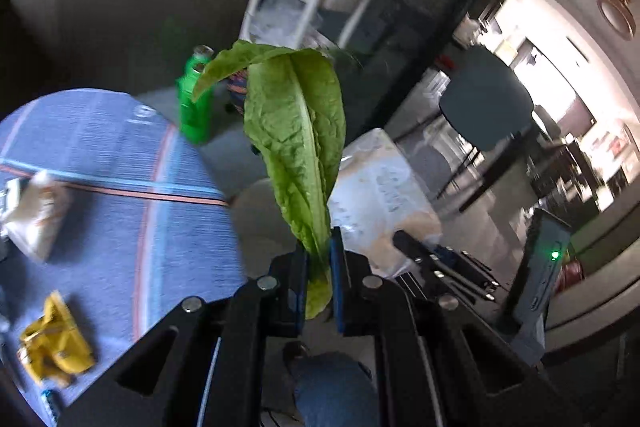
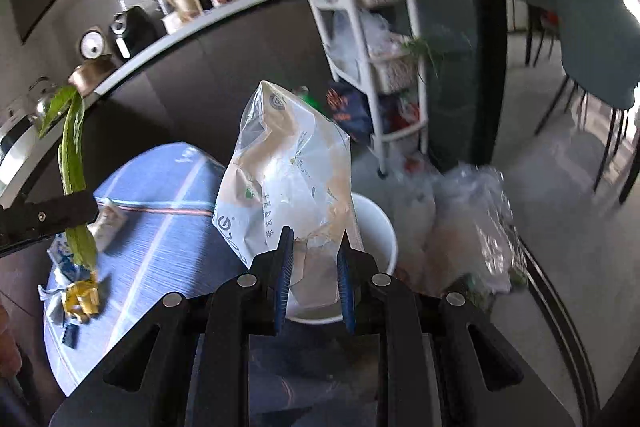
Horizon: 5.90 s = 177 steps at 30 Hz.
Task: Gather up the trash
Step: 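Carry lettuce and bag to the white bucket and release both, then move both tools back over the table, then grasp the yellow wrapper with right tool while left tool grasps blue mint tube, then carry wrapper and mint tube to the bucket and release both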
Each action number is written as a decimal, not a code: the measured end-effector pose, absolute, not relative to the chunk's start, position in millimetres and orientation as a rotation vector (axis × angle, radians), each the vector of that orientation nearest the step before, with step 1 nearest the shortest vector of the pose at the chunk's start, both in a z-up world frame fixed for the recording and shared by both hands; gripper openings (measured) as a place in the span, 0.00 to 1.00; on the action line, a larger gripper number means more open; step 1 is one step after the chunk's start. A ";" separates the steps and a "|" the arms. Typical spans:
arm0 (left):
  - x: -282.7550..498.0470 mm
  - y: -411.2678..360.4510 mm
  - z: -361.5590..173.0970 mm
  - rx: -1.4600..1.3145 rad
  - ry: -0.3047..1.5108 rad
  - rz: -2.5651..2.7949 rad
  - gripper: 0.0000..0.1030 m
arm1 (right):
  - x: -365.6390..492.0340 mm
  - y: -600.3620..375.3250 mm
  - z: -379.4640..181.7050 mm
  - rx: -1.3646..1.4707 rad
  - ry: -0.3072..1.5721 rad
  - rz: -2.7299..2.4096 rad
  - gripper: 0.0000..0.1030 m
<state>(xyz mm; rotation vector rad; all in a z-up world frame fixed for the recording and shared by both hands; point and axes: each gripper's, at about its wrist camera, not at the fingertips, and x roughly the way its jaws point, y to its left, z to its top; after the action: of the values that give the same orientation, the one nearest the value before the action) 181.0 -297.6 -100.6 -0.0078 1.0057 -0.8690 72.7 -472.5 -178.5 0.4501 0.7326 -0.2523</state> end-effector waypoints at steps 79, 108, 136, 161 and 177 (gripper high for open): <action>106.0 9.0 -115.5 -0.218 0.925 -0.262 0.96 | 109.2 -231.0 -127.5 0.120 0.818 0.329 0.92; 138.8 11.7 -178.8 -0.231 1.090 -0.421 0.38 | 227.9 -139.6 -191.4 -0.229 0.976 0.607 0.14; 168.8 -43.7 -192.4 -0.062 1.102 -0.410 0.22 | 133.3 -218.7 -156.3 0.053 0.863 0.396 0.10; 159.0 -143.3 -99.9 -0.033 0.932 -0.670 0.14 | 86.7 -322.4 -139.9 0.263 0.734 0.193 0.10; 196.9 -283.1 -126.6 0.082 1.020 -0.837 0.14 | 98.8 -444.6 -195.5 0.468 0.735 -0.043 0.11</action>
<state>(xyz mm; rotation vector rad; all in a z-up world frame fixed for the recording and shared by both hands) 196.9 -283.1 -126.6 0.0821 1.0201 -0.8368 98.8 -444.6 -195.5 0.4678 0.7354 -0.0431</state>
